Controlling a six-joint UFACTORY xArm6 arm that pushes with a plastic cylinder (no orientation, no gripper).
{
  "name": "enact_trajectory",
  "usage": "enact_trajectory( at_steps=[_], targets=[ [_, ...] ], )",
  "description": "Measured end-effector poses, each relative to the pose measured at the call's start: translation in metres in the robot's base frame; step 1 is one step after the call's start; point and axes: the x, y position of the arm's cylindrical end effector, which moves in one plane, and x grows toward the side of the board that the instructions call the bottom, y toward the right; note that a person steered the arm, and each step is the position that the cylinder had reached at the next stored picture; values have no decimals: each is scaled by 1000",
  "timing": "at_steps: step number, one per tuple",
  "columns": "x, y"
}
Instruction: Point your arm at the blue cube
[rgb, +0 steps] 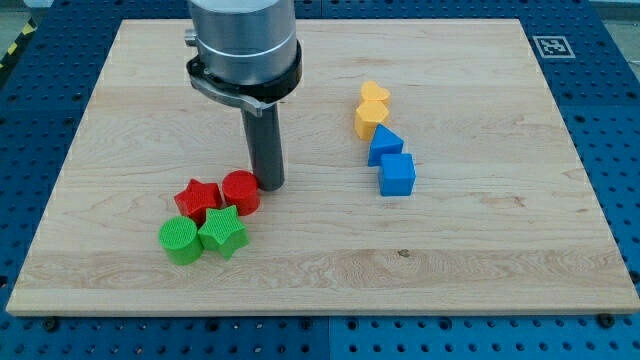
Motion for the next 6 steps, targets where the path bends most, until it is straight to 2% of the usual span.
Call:
enact_trajectory(
  at_steps=[1,4,5,6],
  targets=[
    [-1,7],
    [-1,101],
    [-1,112],
    [20,107]
  ],
)
